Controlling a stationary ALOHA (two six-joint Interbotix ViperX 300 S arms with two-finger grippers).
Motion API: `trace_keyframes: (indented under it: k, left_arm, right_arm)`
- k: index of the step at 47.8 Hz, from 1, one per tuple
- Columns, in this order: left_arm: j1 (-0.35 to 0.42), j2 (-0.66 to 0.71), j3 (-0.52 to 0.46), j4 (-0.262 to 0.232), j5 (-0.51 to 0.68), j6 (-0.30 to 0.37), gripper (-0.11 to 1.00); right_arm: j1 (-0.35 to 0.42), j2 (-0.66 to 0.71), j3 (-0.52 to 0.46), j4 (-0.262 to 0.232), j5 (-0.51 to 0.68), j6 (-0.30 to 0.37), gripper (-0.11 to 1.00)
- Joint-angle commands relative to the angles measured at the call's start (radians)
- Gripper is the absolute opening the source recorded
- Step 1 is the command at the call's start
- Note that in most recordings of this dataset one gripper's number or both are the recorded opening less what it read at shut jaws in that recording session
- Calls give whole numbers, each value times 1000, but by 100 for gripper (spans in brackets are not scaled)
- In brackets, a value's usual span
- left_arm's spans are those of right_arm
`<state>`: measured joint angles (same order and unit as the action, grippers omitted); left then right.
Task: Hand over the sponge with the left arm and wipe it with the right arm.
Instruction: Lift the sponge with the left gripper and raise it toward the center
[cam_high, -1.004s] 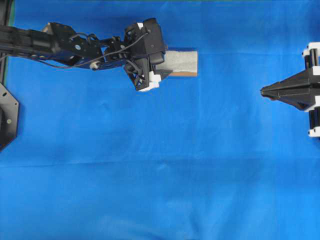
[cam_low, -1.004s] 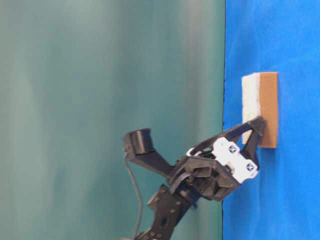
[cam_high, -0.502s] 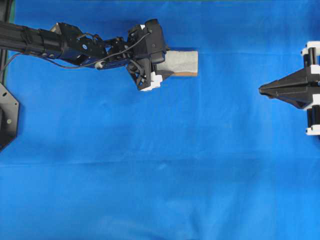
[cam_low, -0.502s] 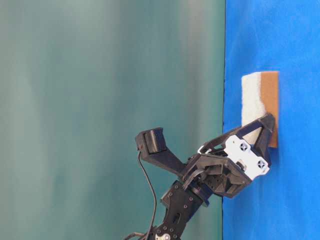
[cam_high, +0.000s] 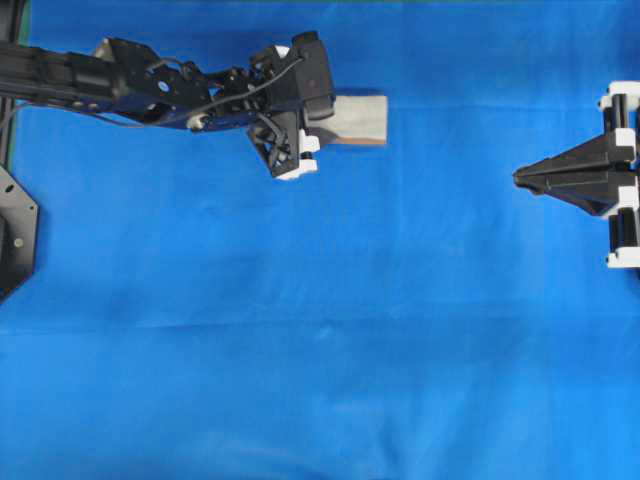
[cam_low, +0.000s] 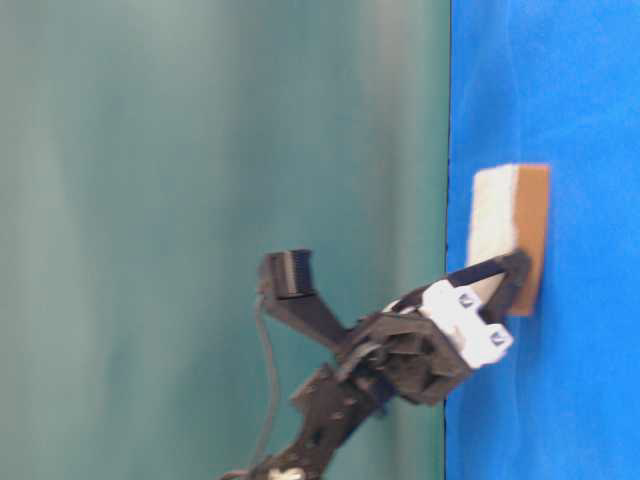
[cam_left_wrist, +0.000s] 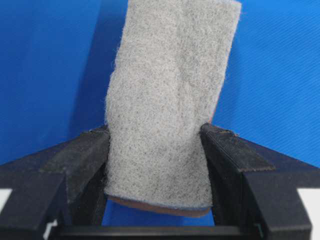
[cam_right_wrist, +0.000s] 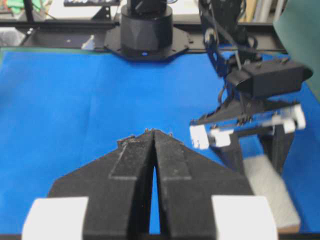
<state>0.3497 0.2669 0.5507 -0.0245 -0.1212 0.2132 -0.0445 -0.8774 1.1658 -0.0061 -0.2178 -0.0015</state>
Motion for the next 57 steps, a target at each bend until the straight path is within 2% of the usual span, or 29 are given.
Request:
trace_keyframes:
  k: [1, 11, 19, 33, 39, 51, 57]
  left_arm:
    - [-6, -89, 6, -3, 32, -6, 48]
    - [-67, -232, 11, -5, 141, -11, 48]
    - [-152, -327, 32, -15, 202, -18, 48]
    - [-296, -385, 74, -15, 204, -192, 48]
    - [-342, -385, 75, -12, 202, -235, 48]
    - [-356, -383, 74, -9, 190, -238, 48]
    - [-356, -383, 77, -9, 190, -238, 48]
  right_arm:
    - [-5, 6, -14, 2, -11, 2, 2]
    - [-26, 21, -14, 2, -12, 2, 2]
    - [-34, 34, -15, 3, -20, 3, 2]
    - [-35, 60, -18, 5, -29, 5, 2]
    - [-35, 75, -21, 5, -29, 8, 2]
    - [-35, 114, -52, 11, -29, 15, 2]
    - [-29, 149, -78, 15, -31, 46, 2]
